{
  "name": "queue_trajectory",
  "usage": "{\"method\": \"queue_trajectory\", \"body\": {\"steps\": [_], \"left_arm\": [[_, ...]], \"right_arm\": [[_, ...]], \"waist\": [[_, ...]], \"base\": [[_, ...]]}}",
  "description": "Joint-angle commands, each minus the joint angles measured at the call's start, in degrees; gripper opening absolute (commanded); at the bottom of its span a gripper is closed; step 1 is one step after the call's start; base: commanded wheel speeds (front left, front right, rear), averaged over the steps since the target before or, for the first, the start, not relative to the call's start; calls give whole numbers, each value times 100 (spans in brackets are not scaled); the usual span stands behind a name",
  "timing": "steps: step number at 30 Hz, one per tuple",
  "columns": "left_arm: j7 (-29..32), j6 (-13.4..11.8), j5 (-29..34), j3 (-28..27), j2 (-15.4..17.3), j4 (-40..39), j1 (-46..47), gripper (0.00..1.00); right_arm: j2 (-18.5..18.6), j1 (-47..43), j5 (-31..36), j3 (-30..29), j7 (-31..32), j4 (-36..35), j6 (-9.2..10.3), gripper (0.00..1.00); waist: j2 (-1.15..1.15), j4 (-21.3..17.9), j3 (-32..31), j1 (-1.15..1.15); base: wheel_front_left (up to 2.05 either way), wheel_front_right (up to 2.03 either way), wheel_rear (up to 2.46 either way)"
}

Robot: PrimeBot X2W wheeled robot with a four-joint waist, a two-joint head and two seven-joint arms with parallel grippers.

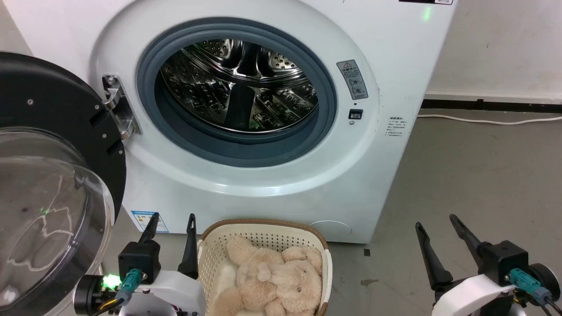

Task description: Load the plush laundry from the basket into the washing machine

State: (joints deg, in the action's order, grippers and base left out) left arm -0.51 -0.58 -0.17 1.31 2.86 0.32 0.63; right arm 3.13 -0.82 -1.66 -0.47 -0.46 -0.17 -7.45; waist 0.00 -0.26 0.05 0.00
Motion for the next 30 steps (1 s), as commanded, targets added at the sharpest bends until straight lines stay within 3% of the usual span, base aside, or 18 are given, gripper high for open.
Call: {"method": "queue_trajectory", "body": {"steps": [1, 15, 30], "left_arm": [[-58, -31, -4, 77, 2, 3, -1, 100], [-225, -47, -76, 439, 2, 372, 102, 100], [-85, -138, -292, 825, 18, 1291, 589, 100]], "right_arm": [[3, -74, -100, -42, -63, -26, 0, 100], [1, -110, -426, -135, -231, -43, -1, 100], [78, 104, -981, -66, -410, 49, -1, 100]], "waist": [[0, -13, 4, 0], [0, -213, 222, 0], [0, -614, 927, 0]], "base": [[0, 0, 0], [0, 0, 0], [0, 0, 0]]}}
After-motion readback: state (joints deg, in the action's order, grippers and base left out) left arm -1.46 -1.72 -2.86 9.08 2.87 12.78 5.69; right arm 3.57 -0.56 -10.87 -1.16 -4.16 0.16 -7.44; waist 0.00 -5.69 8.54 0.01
